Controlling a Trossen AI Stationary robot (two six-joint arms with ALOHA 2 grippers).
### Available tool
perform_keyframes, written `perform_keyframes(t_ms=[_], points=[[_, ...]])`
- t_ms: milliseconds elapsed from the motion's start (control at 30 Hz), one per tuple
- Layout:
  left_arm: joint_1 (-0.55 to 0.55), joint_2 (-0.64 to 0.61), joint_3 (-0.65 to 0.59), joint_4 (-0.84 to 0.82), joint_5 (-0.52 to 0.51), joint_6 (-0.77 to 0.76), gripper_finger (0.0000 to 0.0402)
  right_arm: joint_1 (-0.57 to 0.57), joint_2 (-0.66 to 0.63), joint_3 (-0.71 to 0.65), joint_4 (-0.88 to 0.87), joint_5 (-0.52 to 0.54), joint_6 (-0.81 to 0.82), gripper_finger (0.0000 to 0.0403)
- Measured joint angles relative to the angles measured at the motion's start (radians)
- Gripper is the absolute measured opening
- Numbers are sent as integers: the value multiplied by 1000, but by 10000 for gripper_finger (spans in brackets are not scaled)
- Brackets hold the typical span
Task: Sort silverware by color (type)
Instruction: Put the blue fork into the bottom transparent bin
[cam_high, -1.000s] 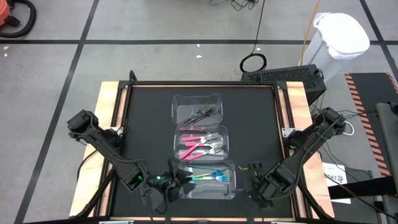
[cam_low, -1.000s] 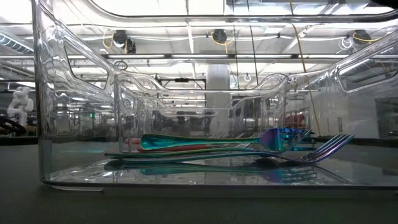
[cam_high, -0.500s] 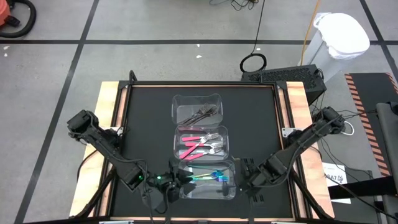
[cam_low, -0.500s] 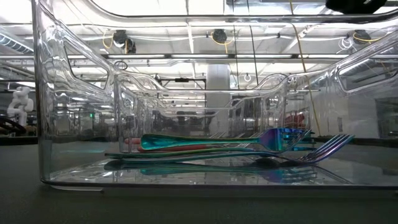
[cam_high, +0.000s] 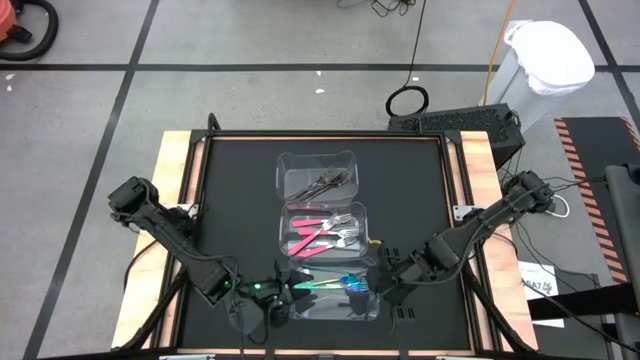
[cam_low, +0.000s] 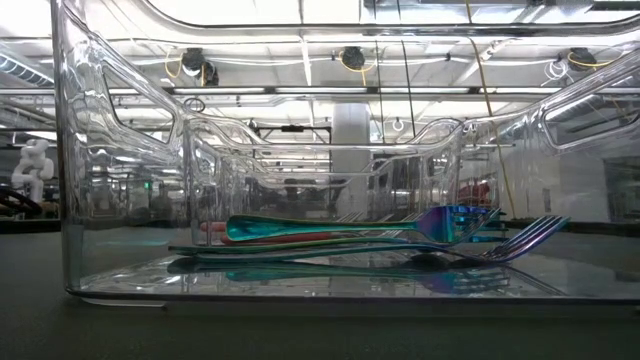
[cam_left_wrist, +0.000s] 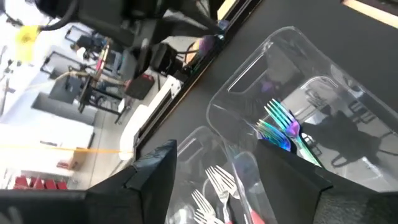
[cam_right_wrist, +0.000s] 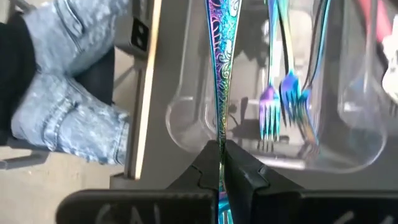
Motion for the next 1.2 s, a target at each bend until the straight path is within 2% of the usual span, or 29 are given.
perform_keyframes(t_ms=[167,367,500,633,800,1200], points=[[2,8,0,84,18,83,224,-42,0,23,8,-42,-48,4],[14,66,1,236,17,258,224,-102,4,23,24,-78,-72,4],[27,103,1,267,-2,331,224,-121,8,23,41,-103,-97,4],[46,109,1,310,-62,362,224,-129,10,23,51,-105,-106,4],[60,109,1,345,-62,364,224,-134,10,23,51,-104,-106,4],[65,109,1,457,-37,478,224,-134,10,23,52,-104,-106,4]])
